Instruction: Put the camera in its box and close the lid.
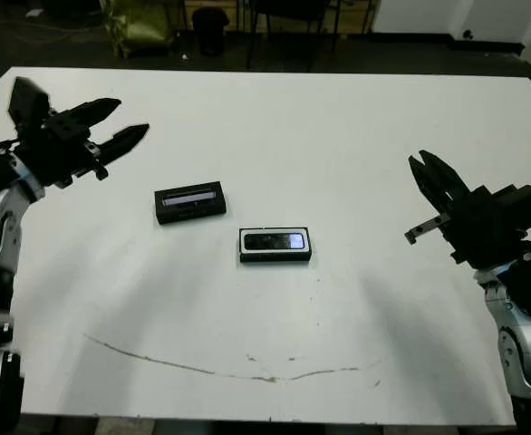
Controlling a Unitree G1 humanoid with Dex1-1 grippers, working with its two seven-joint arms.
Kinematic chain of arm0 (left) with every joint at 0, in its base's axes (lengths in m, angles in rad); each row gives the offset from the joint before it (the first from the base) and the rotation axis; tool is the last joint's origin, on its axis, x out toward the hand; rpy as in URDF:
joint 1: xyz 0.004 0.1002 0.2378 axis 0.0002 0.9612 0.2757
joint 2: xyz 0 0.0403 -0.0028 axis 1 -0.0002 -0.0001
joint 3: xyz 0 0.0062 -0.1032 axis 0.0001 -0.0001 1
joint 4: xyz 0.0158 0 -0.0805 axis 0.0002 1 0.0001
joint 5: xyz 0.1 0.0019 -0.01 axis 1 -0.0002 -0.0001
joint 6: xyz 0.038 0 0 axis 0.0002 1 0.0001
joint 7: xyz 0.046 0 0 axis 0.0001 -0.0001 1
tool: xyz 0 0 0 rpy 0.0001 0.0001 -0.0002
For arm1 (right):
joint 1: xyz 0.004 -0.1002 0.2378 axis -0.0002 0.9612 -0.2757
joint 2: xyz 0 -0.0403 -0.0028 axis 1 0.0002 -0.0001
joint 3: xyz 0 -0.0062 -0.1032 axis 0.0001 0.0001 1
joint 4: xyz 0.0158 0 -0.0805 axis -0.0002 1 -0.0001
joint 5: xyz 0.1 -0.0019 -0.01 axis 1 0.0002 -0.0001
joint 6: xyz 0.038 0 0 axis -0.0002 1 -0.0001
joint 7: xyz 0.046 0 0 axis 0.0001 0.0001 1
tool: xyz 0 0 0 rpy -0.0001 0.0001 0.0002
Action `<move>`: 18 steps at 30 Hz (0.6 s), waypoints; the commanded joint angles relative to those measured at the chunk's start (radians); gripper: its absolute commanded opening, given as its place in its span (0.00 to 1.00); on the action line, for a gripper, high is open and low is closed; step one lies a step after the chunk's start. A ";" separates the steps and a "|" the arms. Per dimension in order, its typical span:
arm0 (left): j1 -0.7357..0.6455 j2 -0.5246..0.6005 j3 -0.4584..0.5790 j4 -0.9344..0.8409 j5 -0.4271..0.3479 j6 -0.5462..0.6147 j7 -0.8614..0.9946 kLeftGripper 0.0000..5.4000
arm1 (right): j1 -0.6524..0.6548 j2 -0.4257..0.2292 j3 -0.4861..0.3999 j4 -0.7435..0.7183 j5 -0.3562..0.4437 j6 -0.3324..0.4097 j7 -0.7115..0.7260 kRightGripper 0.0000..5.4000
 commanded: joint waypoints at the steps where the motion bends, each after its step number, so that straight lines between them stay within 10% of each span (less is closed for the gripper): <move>1: -0.068 0.019 -0.034 0.161 0.053 -0.070 -0.083 0.79 | 0.014 -0.004 -0.006 0.013 -0.004 0.009 -0.004 0.00; 6: -0.170 0.003 -0.047 0.370 0.068 -0.154 -0.280 1.00 | 0.014 -0.001 -0.012 0.033 0.006 -0.010 0.004 0.00; 18: -0.250 -0.061 -0.023 0.589 0.082 -0.035 -0.531 1.00 | 0.025 0.007 -0.014 0.031 0.003 0.022 -0.015 0.00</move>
